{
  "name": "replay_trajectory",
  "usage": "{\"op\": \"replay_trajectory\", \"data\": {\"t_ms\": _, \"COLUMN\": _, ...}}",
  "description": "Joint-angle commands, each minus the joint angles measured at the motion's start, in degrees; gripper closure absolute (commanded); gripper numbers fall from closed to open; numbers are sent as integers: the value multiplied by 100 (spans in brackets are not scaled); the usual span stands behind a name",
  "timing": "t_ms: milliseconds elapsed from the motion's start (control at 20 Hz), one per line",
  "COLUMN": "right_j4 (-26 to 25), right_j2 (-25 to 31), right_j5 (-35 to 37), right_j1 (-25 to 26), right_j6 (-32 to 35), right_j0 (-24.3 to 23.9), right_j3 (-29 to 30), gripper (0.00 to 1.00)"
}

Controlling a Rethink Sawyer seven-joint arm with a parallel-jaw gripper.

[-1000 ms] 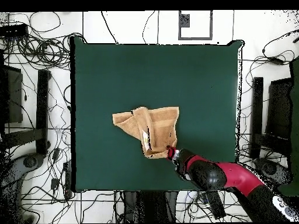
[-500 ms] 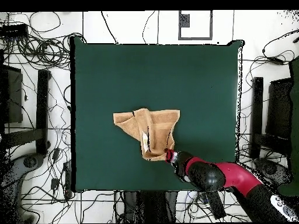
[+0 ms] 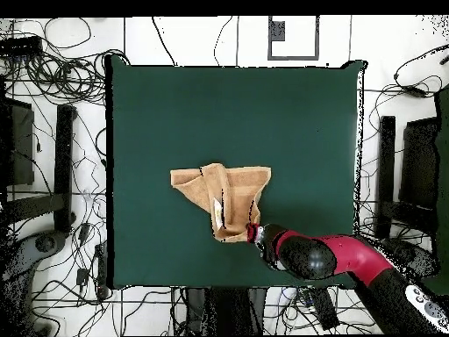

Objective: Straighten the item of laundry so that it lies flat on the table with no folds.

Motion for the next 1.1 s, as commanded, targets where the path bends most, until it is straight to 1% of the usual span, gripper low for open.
{"op": "replay_trajectory", "data": {"t_ms": 50, "right_j4": -155, "right_j2": 353, "right_j5": 801, "right_j1": -265, "right_j6": -1221, "right_j0": 535, "right_j3": -864, "gripper": 100}}
{"op": "replay_trajectory", "data": {"t_ms": 500, "right_j4": -36, "right_j2": 408, "right_j5": 1096, "right_j1": -352, "right_j6": -1327, "right_j0": 566, "right_j3": -1046, "gripper": 100}}
{"op": "replay_trajectory", "data": {"t_ms": 1100, "right_j4": -10, "right_j2": 513, "right_j5": 1358, "right_j1": -226, "right_j6": -1564, "right_j0": 446, "right_j3": -1249, "gripper": 100}}
